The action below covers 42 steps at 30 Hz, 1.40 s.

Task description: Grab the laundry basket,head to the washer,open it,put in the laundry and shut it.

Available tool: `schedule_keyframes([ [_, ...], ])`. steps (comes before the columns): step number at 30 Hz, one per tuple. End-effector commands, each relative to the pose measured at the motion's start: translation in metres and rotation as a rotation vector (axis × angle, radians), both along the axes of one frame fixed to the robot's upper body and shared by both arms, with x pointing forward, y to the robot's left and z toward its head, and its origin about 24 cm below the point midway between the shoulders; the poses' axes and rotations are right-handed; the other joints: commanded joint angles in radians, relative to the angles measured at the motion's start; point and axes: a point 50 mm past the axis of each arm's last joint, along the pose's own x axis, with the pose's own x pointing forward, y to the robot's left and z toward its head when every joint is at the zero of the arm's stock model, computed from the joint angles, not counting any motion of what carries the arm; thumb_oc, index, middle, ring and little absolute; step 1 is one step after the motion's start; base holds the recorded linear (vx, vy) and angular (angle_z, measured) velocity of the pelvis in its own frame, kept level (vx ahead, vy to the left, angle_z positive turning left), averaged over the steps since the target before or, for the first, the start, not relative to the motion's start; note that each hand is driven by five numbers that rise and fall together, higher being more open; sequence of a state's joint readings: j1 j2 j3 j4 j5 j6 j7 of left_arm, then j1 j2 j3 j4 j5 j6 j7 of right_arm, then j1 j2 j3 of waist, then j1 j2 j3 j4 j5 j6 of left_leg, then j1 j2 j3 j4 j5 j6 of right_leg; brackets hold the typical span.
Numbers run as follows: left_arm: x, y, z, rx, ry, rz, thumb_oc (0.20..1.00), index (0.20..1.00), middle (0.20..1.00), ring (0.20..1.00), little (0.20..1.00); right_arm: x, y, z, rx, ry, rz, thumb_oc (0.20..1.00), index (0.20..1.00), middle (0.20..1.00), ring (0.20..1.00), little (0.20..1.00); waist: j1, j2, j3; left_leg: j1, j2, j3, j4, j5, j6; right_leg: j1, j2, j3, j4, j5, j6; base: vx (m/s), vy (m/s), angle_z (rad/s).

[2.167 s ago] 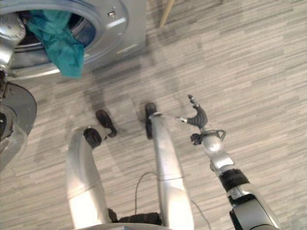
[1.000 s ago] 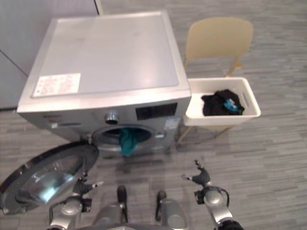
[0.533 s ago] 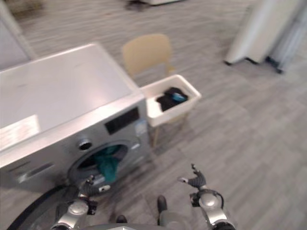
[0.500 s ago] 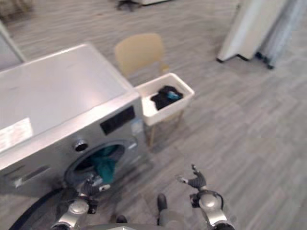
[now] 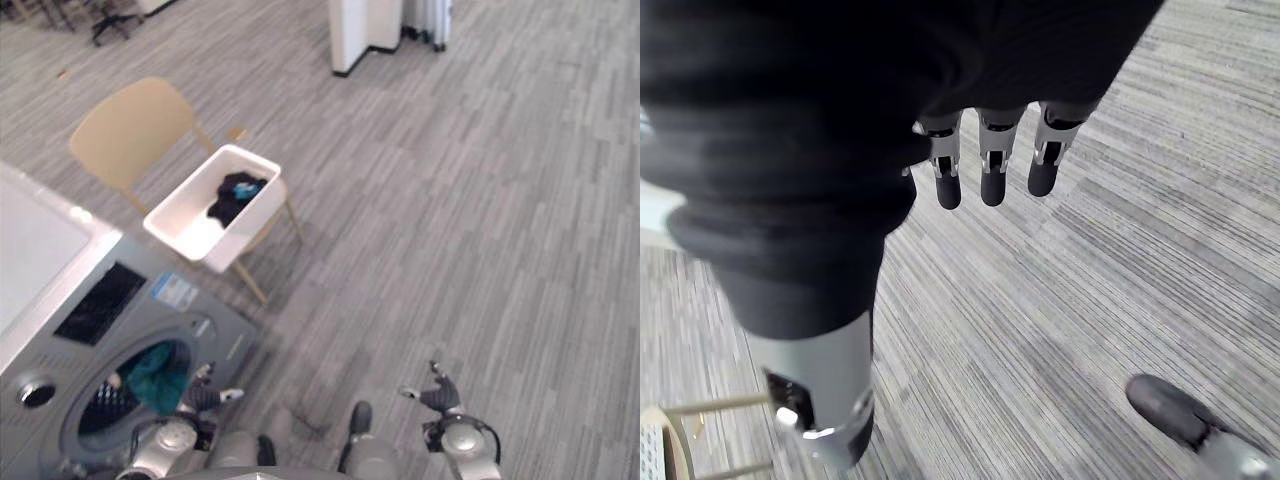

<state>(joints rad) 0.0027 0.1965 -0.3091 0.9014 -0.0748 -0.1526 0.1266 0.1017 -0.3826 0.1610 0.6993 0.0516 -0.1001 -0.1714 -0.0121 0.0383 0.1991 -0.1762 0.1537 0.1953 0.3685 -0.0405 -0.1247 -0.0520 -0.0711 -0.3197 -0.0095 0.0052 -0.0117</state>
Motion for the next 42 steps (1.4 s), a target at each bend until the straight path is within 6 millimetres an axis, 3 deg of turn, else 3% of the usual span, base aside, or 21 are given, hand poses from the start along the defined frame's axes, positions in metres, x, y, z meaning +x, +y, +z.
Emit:
schedule_keyframes([
  [1, 0.029, -0.007, 0.016, -0.011, -0.114, -0.009, 1.0, 1.0, 1.0, 1.0, 1.0, 0.023, 0.006, 0.018, 0.029, -0.13, 0.013, 1.0, 1.0, 1.0, 1.0, 1.0, 0.027, -0.006, 0.035, 0.008, -0.1, -0.003, -0.152, -0.02, 0.075, 0.061, -0.02, 0.042, -0.019, -0.095, 0.091, 0.29, 0.003, -0.22],
  [2, 0.028, -0.008, 0.015, -0.011, -0.109, -0.014, 1.0, 1.0, 1.0, 1.0, 1.0, 0.023, 0.005, 0.017, 0.023, -0.126, 0.014, 1.0, 1.0, 1.0, 1.0, 1.0, 0.033, -0.001, 0.034, 0.006, -0.112, -0.012, -0.218, 0.009, 0.072, 0.075, -0.008, 0.05, -0.025, -0.102, 0.094, 0.46, 0.01, -0.15],
  [3, 0.026, -0.008, 0.014, -0.005, -0.102, -0.017, 1.0, 1.0, 1.0, 1.0, 1.0, 0.025, 0.006, 0.016, 0.014, -0.125, 0.018, 1.0, 1.0, 1.0, 1.0, 1.0, 0.053, 0.008, 0.035, -0.047, -0.131, -0.032, -0.326, 0.096, 0.057, 0.115, 0.024, 0.059, -0.028, -0.128, 0.095, 0.34, 0.012, -0.16],
  [5, 0.026, -0.009, 0.014, -0.007, -0.099, -0.02, 1.0, 1.0, 1.0, 1.0, 1.0, 0.025, 0.005, 0.015, 0.009, -0.118, 0.012, 1.0, 1.0, 1.0, 1.0, 1.0, 0.062, 0.01, 0.032, -0.071, -0.13, -0.028, -0.38, 0.118, 0.049, 0.133, 0.033, 0.066, -0.025, -0.147, 0.094, 0.31, 0.022, -0.15],
  [7, 0.025, -0.007, 0.014, -0.001, -0.098, -0.023, 1.0, 1.0, 1.0, 1.0, 1.0, 0.025, 0.004, 0.015, 0.001, -0.118, 0.006, 1.0, 1.0, 1.0, 1.0, 1.0, 0.073, 0.005, 0.034, -0.089, -0.123, 0.027, -0.432, 0.135, 0.046, 0.169, 0.038, 0.068, -0.015, -0.176, 0.096, 0.39, 0.087, -0.2],
  [10, 0.017, -0.006, 0.009, -0.011, -0.073, -0.005, 1.0, 1.0, 1.0, 1.0, 1.0, 0.024, 0.009, 0.013, 0.0, -0.102, 0.033, 1.0, 1.0, 1.0, 1.0, 1.0, 0.091, 0.017, 0.001, -0.056, -0.111, 0.049, -0.452, 0.182, 0.068, 0.203, 0.045, 0.062, 0.009, -0.198, 0.108, 0.32, 0.113, -0.07],
  [13, 0.016, 0.002, 0.009, 0.01, -0.069, 0.008, 1.0, 1.0, 1.0, 1.0, 1.0, 0.025, 0.015, 0.007, 0.009, -0.072, 0.042, 1.0, 1.0, 1.0, 1.0, 1.0, 0.113, -0.024, -0.015, -0.022, -0.133, 0.04, -0.395, 0.145, 0.099, 0.211, -0.007, 0.049, 0.128, -0.213, 0.135, 0.34, 0.122, -0.15],
  [16, 0.019, 0.014, 0.014, 0.027, -0.09, 0.042, 1.0, 1.0, 1.0, 1.0, 1.0, 0.034, 0.023, 0.01, 0.024, -0.097, 0.076, 1.0, 1.0, 1.0, 1.0, 1.0, 0.129, -0.038, -0.02, 0.045, -0.158, 0.018, -0.39, 0.097, 0.142, 0.114, -0.054, 0.039, 0.393, -0.132, 0.18, 0.24, 0.113, 0.08],
  [18, 0.019, 0.021, 0.014, 0.036, -0.094, 0.064, 1.0, 1.0, 1.0, 1.0, 1.0, 0.041, 0.024, 0.014, 0.023, -0.117, 0.093, 1.0, 1.0, 1.0, 1.0, 1.0, 0.126, -0.033, -0.015, 0.087, -0.169, -0.011, -0.393, 0.072, 0.156, 0.061, -0.063, 0.045, 0.461, -0.109, 0.185, 0.19, 0.019, 0.52],
  [21, 0.021, 0.023, 0.016, 0.044, -0.103, 0.067, 1.0, 1.0, 1.0, 1.0, 1.0, 0.049, 0.025, 0.02, 0.015, -0.137, 0.119, 1.0, 1.0, 1.0, 1.0, 1.0, 0.118, -0.017, -0.009, 0.128, -0.175, -0.073, -0.404, 0.06, 0.153, -0.002, -0.035, 0.076, 0.375, -0.156, 0.148, 0.15, -0.078, 0.83],
  [24, 0.02, 0.022, 0.014, 0.044, -0.097, 0.064, 1.0, 1.0, 1.0, 1.0, 1.0, 0.052, 0.024, 0.021, 0.013, -0.136, 0.131, 1.0, 1.0, 1.0, 1.0, 1.0, 0.1, -0.016, -0.004, 0.148, -0.2, -0.166, -0.409, 0.056, 0.148, -0.043, 0.021, 0.235, 0.196, -0.125, 0.135, 0.16, -0.144, 0.92],
  [27, 0.015, 0.022, 0.008, 0.061, -0.056, 0.067, 1.0, 1.0, 1.0, 1.0, 1.0, 0.05, 0.021, 0.02, 0.002, -0.125, 0.124, 1.0, 1.0, 1.0, 1.0, 1.0, 0.081, -0.023, -0.01, 0.15, -0.211, -0.254, -0.402, 0.045, 0.138, -0.069, 0.059, 0.372, 0.135, -0.081, 0.132, 0.14, -0.193, 1.36],
  [29, 0.013, 0.021, 0.007, 0.051, -0.055, 0.074, 1.0, 1.0, 1.0, 1.0, 1.0, 0.046, 0.021, 0.018, 0.01, -0.118, 0.126, 1.0, 1.0, 1.0, 1.0, 1.0, 0.08, -0.03, -0.019, 0.156, -0.219, -0.268, -0.399, 0.029, 0.136, -0.049, 0.042, 0.364, 0.101, -0.067, 0.131, 0.11, -0.188, 1.58],
  [31, 0.003, 0.019, 0.002, 0.01, -0.019, 0.111, 1.0, 1.0, 1.0, 1.0, 1.0, 0.045, 0.022, 0.019, 0.026, -0.133, 0.126, 1.0, 1.0, 1.0, 1.0, 1.0, 0.087, -0.043, -0.032, 0.133, -0.21, -0.29, -0.354, 0.02, 0.098, 0.019, 0.023, 0.281, 0.01, -0.048, 0.113, 0.14, -0.312, 1.87],
  [32, 0.003, 0.019, 0.002, 0.01, -0.019, 0.111, 1.0, 1.0, 1.0, 1.0, 1.0, 0.045, 0.023, 0.019, 0.026, -0.133, 0.126, 1.0, 1.0, 1.0, 1.0, 1.0, 0.085, -0.043, -0.032, 0.133, -0.21, -0.292, -0.353, 0.02, 0.098, 0.02, 0.022, 0.279, 0.009, -0.048, 0.113, 0.09, -0.197, 0.95],
  [34, -0.004, 0.02, -0.003, 0.01, 0.016, 0.117, 1.0, 1.0, 1.0, 1.0, 1.0, 0.045, 0.02, 0.021, 0.019, -0.139, 0.121, 1.0, 1.0, 1.0, 1.0, 1.0, 0.083, -0.045, -0.031, 0.121, -0.207, -0.283, -0.341, 0.02, 0.091, 0.046, 0.019, 0.231, -0.011, -0.047, 0.111, 0.05, -0.099, 0.7],
  [36, -0.006, 0.02, -0.004, 0.018, 0.03, 0.111, 1.0, 1.0, 1.0, 1.0, 1.0, 0.045, 0.015, 0.023, 0.011, -0.148, 0.097, 1.0, 1.0, 1.0, 1.0, 1.0, 0.071, -0.047, -0.028, 0.102, -0.195, -0.221, -0.333, 0.026, 0.091, 0.066, 0.007, 0.182, -0.028, -0.053, 0.113, 0.03, -0.057, 0.75],
  [37, -0.006, 0.021, -0.004, 0.019, 0.03, 0.115, 1.0, 1.0, 1.0, 1.0, 1.0, 0.044, 0.012, 0.023, 0.006, -0.151, 0.083, 1.0, 1.0, 1.0, 1.0, 1.0, 0.06, -0.047, -0.026, 0.094, -0.175, -0.14, -0.334, 0.029, 0.092, 0.072, -0.001, 0.148, -0.028, -0.057, 0.116, 0.02, -0.009, 1.57],
  [38, -0.005, 0.023, -0.003, 0.024, 0.028, 0.113, 1.0, 1.0, 1.0, 1.0, 1.0, 0.042, 0.008, 0.024, -0.006, -0.146, 0.072, 1.0, 1.0, 1.0, 1.0, 1.0, 0.037, -0.049, -0.023, 0.079, -0.146, 0.031, -0.315, 0.023, 0.101, 0.08, -0.008, 0.101, -0.033, -0.063, 0.118, 0.16, 0.056, 1.54],
  [39, -0.016, 0.029, -0.008, 0.03, 0.067, 0.143, 1.0, 1.0, 1.0, 1.0, 1.0, 0.044, 0.009, 0.024, -0.029, -0.14, 0.092, 1.0, 1.0, 1.0, 1.0, 1.0, 0.033, -0.046, -0.038, 0.094, -0.147, 0.068, -0.342, 0.014, 0.114, 0.086, -0.006, 0.071, -0.021, -0.074, 0.123, 0.28, 0.148, 1.28],
  [42, -0.026, 0.039, -0.011, 0.048, 0.094, 0.183, 1.0, 1.0, 1.0, 1.0, 1.0, 0.052, 0.012, 0.033, -0.069, -0.176, 0.144, 1.0, 1.0, 1.0, 1.0, 1.0, 0.044, -0.057, -0.046, 0.118, -0.16, 0.059, -0.355, -0.002, 0.137, 0.072, -0.026, 0.067, 0.078, -0.109, 0.132, 0.23, 0.16, 0.3],
])
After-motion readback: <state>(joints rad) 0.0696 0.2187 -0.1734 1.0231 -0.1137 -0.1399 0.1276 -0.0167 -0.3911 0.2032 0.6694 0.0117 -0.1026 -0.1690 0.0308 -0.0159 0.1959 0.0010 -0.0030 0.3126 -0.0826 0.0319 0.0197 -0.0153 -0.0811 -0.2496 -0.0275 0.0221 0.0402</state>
